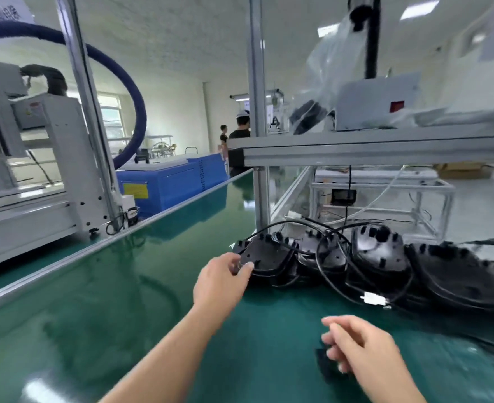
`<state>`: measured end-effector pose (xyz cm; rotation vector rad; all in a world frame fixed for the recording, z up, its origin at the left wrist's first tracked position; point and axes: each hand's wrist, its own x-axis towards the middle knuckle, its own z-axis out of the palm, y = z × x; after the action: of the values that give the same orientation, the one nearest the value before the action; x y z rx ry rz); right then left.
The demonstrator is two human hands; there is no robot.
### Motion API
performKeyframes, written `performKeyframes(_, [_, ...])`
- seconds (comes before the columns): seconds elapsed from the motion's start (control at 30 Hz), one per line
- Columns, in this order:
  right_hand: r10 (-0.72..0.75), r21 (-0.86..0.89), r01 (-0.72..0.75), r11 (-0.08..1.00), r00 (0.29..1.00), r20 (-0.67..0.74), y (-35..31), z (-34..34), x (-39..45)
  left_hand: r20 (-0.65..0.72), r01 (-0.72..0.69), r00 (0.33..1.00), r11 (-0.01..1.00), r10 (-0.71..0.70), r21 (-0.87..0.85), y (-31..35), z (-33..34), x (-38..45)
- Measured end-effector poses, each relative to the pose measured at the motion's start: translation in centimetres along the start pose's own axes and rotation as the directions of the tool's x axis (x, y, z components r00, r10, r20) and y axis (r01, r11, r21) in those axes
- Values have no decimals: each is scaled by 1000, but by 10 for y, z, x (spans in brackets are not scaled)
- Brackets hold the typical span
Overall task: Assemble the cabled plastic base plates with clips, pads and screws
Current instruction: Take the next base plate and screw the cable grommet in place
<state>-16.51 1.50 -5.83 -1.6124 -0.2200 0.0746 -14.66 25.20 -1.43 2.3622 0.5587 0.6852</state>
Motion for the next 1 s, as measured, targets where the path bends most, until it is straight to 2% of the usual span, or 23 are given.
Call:
performKeyframes(0.07, [-24,22,28,999,990,-138,7,-22,8,94,272,961,954,-262,-127,12,31,32])
performKeyframes(0.1, [-37,19,41,999,982,-187,9,-27,11,160,430,901,874,-402,-227,16,42,46])
performKeyframes(0.17, [-64,-20,61,998,970,-235,14,-28,16,334,637,768,603,-546,-480,22,58,61])
performKeyframes(0.2, [-63,-37,57,998,971,-232,16,-25,17,394,671,730,476,-558,-568,23,65,66])
performKeyframes(0.27, [-37,-33,31,999,980,-197,18,-18,17,430,681,700,350,-571,-644,21,75,73])
performKeyframes(0.4, [-26,-19,23,1000,986,-164,20,-14,15,410,651,693,270,-594,-709,17,76,76])
performKeyframes(0.53, [8,18,-6,1000,989,-150,17,-15,13,482,631,714,168,-508,-757,20,46,37])
performKeyframes(0.63, [79,96,-68,993,990,-115,14,-16,14,549,655,730,186,-408,-733,8,15,-18])
performKeyframes(0.73, [241,318,-236,918,970,22,7,-13,19,586,706,694,240,-418,-666,-2,0,-67])
performKeyframes(0.77, [304,365,-312,877,949,82,5,-11,22,547,696,706,295,-450,-655,-4,0,-79])
performKeyframes(0.83, [393,391,-408,825,911,122,1,-7,28,417,617,780,462,-467,-636,-5,4,-105])
performKeyframes(0.9, [410,369,-412,833,908,87,-1,-3,36,320,523,851,617,-417,-588,-12,-1,-135])
performKeyframes(0.93, [384,331,-381,863,922,59,-4,-2,39,275,488,872,659,-406,-573,-18,-2,-147])
performKeyframes(1.0, [272,201,-270,942,962,20,-17,-2,44,334,507,862,637,-383,-580,-22,-13,-166])
